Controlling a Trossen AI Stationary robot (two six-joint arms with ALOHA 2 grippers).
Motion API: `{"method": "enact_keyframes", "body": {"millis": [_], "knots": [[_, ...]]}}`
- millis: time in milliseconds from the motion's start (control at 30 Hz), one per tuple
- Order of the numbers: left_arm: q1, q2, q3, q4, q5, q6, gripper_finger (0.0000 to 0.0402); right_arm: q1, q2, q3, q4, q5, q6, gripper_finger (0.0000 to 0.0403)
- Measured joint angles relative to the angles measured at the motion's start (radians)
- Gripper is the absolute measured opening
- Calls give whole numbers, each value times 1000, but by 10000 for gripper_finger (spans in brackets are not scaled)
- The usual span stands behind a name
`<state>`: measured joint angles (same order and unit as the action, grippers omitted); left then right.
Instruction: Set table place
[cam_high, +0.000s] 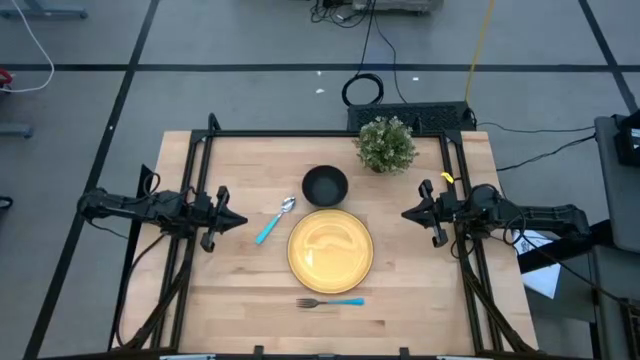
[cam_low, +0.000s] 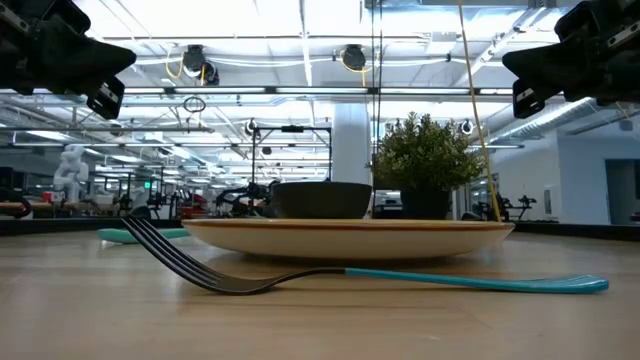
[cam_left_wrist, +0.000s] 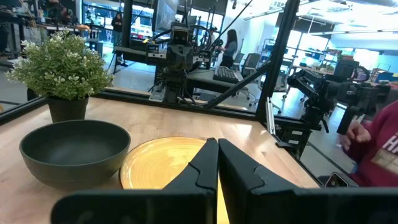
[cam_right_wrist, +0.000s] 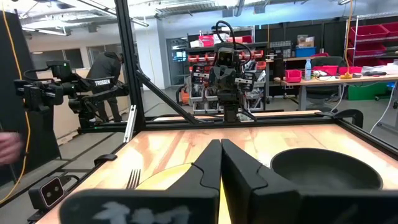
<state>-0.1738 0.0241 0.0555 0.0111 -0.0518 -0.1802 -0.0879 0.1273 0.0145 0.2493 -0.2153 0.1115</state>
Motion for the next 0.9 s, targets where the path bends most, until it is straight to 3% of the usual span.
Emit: {"method": "enact_keyframes", "body": {"millis": [700,900], "knots": [[0,0,0,14,0,-11,15,0,0,0,10,0,0,0],[0,0,0,45,14,-190,15,0,0,0,12,0,0,0]]}}
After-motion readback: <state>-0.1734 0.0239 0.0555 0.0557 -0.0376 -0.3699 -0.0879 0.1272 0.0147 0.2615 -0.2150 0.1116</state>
